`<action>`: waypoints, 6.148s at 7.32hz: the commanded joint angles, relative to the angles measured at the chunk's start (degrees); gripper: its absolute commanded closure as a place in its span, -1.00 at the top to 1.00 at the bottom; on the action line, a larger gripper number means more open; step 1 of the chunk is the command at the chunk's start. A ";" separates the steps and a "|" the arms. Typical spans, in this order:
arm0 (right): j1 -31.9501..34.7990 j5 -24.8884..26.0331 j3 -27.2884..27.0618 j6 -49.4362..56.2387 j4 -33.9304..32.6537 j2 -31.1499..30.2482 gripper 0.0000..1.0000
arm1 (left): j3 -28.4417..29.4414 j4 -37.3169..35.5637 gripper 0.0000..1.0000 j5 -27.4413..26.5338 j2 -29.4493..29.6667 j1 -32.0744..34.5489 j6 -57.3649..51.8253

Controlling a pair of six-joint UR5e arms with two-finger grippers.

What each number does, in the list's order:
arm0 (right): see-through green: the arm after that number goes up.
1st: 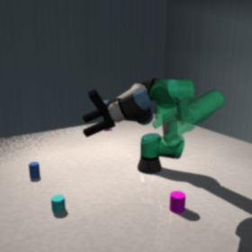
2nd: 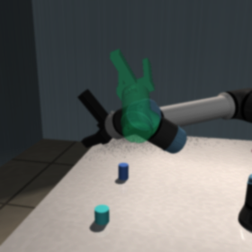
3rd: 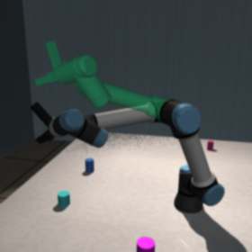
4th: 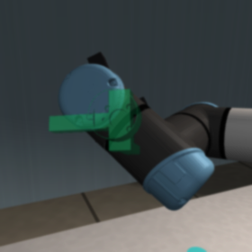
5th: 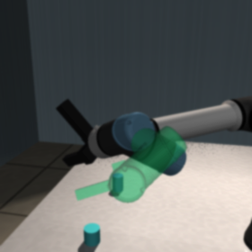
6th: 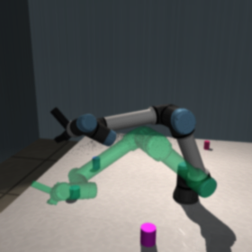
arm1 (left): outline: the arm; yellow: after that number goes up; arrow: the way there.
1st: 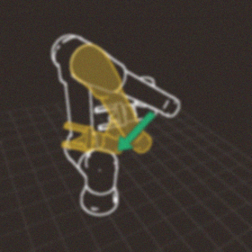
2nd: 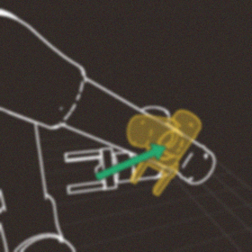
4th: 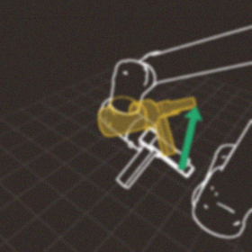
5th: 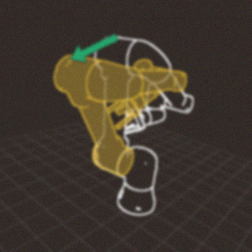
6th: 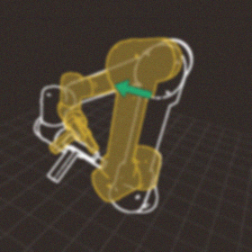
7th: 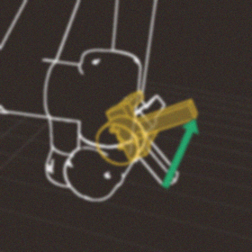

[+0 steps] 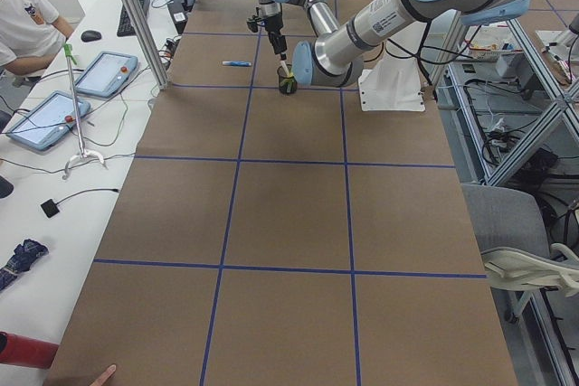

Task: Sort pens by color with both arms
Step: 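Lower the left gripper into the cup and grasp the red marker, then carry the red marker beside the blue marker, release, and withdraw left arm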

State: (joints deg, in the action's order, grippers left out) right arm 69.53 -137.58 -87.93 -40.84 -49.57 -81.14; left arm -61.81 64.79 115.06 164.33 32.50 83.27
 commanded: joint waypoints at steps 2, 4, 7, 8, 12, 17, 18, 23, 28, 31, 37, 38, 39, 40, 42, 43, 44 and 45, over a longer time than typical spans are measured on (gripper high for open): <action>-0.10 0.03 0.04 -0.03 0.00 -0.07 1.00 | 0.82 -0.19 0.56 -1.50 0.11 -1.03 -0.04; -0.10 0.20 0.04 -0.03 0.09 -0.42 1.00 | 0.90 -0.10 0.38 -1.77 0.11 -1.12 -0.04; -0.10 0.29 -0.05 -0.03 0.26 -0.51 1.00 | 0.90 0.07 0.05 -2.91 -0.06 -1.04 -0.04; -0.10 0.29 -0.05 -0.03 0.26 -0.51 1.00 | 0.90 0.16 -0.07 -2.91 -0.06 -1.12 -0.04; -0.10 0.47 -0.05 -0.03 0.26 -0.42 1.00 | 0.47 0.16 -1.00 -3.00 -0.41 -1.65 0.06; -0.18 0.91 0.12 -0.03 0.26 -0.42 1.00 | -3.57 -0.19 0.32 -3.18 -0.59 -1.30 -0.04; -0.19 0.91 0.39 0.06 0.26 -0.42 1.00 | -3.67 -0.02 0.41 -3.35 -1.11 -1.30 -0.12; -0.19 0.99 0.39 -0.03 0.26 -0.42 1.00 | -2.96 2.70 0.32 -5.64 -2.78 -0.42 -2.50; -0.19 0.99 0.30 -0.03 0.26 -0.42 1.00 | -2.96 3.76 -0.04 -5.46 -4.02 -1.12 -1.88; -0.19 0.91 0.30 -0.03 0.35 -0.51 1.00 | -3.05 3.76 -1.00 -5.46 -3.93 -1.12 -1.79; -0.19 1.08 0.30 -0.12 0.44 -0.25 1.00 | -20.32 -2.90 -1.00 -6.42 -4.10 3.52 -1.88; -0.19 1.08 0.22 -0.12 0.61 -0.25 1.00 | -23.58 -2.91 -1.00 -11.30 -4.63 3.80 -1.88; -0.19 1.08 0.13 -0.12 0.79 -0.25 1.00 | -25.62 -2.22 -1.00 -15.53 -5.59 3.89 -2.05; -0.19 1.17 -0.05 -0.12 0.96 -0.25 1.00 | -25.73 1.96 -1.00 -20.36 -7.69 3.80 -2.06; -0.19 2.22 -0.49 -0.12 1.05 0.10 1.00 | -24.85 21.68 -1.00 -31.86 -14.70 3.89 -1.79; -0.19 2.31 -0.49 -0.20 1.05 0.19 1.00 | -20.93 30.48 -1.00 -36.53 -15.52 3.89 0.21; -0.19 2.66 -0.40 -0.20 1.05 0.28 1.00 | -13.06 38.23 -1.00 -41.88 -14.23 3.71 2.40; -0.19 2.66 -0.49 -0.20 1.14 0.45 1.00 | -4.02 46.05 -1.00 -46.03 -11.51 3.36 2.77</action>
State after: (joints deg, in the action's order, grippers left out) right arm 69.35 -135.06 -88.37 -41.03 -48.50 -80.87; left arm -75.78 100.71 74.84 150.64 36.18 84.79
